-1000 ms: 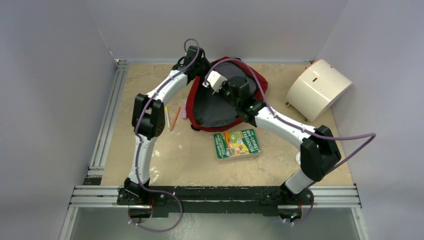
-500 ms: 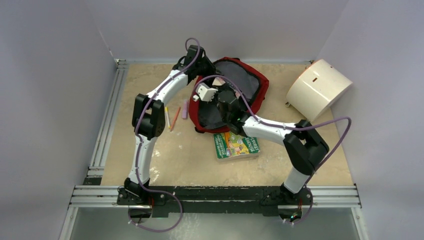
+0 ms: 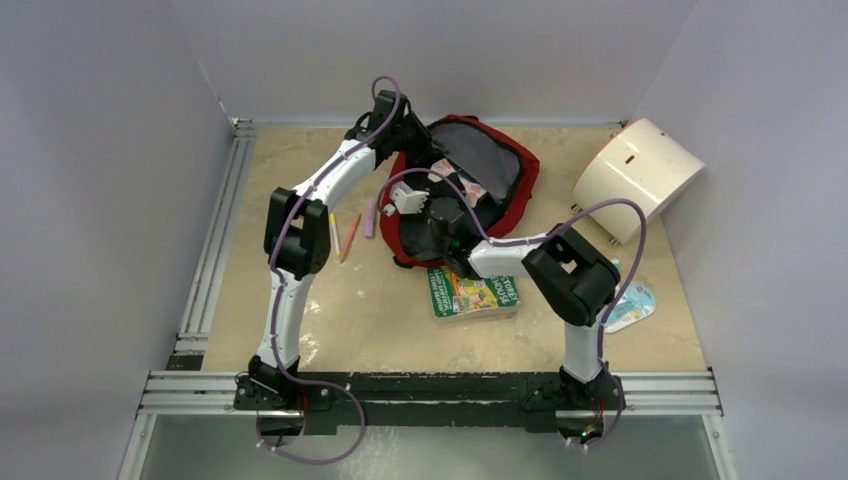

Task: Pack the student bag
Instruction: Place the book in the student bag.

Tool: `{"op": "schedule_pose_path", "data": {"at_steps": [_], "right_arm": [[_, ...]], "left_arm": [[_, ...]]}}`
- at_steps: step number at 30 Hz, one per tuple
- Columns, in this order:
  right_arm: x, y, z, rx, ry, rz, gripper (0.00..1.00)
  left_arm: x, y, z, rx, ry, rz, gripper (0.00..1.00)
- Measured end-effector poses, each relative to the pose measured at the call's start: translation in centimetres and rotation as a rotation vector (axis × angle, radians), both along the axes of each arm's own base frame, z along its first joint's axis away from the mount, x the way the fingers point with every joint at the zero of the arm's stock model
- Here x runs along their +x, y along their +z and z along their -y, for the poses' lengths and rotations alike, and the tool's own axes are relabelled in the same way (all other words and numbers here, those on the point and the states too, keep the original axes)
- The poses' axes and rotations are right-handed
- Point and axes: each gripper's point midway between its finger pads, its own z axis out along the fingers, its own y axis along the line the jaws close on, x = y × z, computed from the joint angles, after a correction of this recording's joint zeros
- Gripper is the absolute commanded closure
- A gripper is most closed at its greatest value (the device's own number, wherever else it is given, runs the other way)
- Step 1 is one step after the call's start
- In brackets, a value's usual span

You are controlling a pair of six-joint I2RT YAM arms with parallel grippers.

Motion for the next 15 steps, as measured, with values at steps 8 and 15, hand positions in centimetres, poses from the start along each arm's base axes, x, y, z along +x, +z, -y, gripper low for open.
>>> {"op": "schedule_pose_path", "data": {"at_steps": [8,15], "right_arm": [[1.3,-2.2,1.2,-0.061,-0.041,0.028,1.0],[2.6,-3.6,2.6,-0.071,-0.076,0.011,1.0]], "left_arm": [[-0.2,-0.1,0.0,0.0,-0.006,-0.01,1.0],[-0.3,-0.3,0.0,0.007,-0.01,-0.014,1.0]]}}
